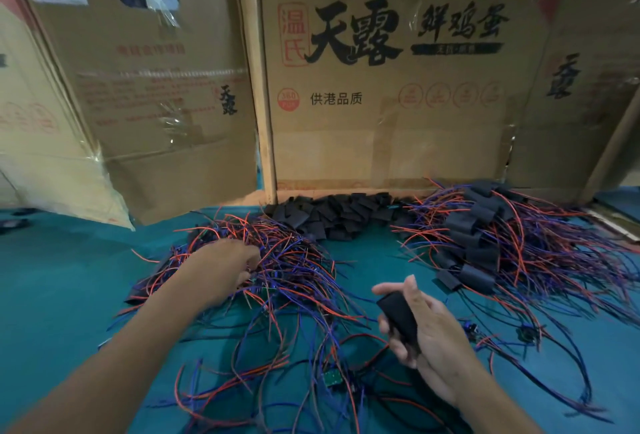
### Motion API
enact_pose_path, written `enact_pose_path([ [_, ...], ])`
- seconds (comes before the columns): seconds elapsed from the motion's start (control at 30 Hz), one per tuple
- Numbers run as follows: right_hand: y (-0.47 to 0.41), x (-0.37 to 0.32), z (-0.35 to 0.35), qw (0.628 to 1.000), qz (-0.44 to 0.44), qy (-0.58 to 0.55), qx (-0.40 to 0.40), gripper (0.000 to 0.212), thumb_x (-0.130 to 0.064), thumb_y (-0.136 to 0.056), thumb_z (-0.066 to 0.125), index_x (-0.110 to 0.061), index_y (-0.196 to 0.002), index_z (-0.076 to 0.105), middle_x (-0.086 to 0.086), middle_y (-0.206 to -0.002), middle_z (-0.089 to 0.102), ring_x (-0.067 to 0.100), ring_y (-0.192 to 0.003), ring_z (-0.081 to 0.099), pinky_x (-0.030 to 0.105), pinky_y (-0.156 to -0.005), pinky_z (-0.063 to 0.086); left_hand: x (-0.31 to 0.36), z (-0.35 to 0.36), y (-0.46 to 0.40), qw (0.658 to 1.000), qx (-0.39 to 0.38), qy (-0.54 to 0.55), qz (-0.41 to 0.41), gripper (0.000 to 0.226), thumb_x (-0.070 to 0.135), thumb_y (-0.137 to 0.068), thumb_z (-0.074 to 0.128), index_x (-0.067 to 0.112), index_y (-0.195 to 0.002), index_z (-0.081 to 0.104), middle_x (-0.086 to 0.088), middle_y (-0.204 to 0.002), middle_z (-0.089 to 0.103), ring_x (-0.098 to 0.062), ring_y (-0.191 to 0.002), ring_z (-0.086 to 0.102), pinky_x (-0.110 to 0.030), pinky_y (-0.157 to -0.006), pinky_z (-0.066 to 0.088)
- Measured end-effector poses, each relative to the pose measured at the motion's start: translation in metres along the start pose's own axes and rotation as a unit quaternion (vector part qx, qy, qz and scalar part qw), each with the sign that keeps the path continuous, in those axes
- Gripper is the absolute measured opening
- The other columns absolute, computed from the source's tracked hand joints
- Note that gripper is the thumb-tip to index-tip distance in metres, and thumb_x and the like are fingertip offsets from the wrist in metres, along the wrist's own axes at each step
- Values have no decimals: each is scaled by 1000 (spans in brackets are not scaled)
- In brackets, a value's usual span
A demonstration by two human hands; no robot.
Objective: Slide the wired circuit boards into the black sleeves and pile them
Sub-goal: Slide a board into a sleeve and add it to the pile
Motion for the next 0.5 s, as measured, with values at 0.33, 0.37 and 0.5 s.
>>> enact_pose_path([
  [0.33, -2, 1, -9, 1000, -20, 21, 1, 52, -62, -85, 52, -18, -105, 71, 13, -78, 62, 20, -48, 46, 27, -41, 35, 10, 17, -12, 990, 13, -133, 39, 32, 48, -94, 58, 25, -117, 55, 2, -116, 49, -19, -114, 52, -34, -87, 44],
  [0.37, -3, 2, -9, 1000, -20, 21, 0, 52, -63, -85, 52, -18, -105, 71, 13, -78, 63, 20, -49, 46, 28, -41, 36, 12, 13, -10, 990, 27, -132, 41, 33, 50, -94, 57, 25, -116, 56, 3, -115, 50, -19, -113, 52, -34, -87, 43],
  [0.5, -8, 5, -13, 999, -18, 26, 12, 55, -64, -83, 53, -14, -96, 72, 14, -77, 64, 18, -43, 40, 25, -38, 29, 22, -25, 4, 991, 115, -50, 48, 32, 56, -91, 60, 30, -109, 63, 6, -108, 56, -18, -109, 54, -34, -89, 43],
])
Point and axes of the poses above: each hand's wrist, its own y-axis away from the middle knuckle, its own z-axis out of the palm, x = y × z, the point moved 10 cm from there along -y, towards the middle knuckle
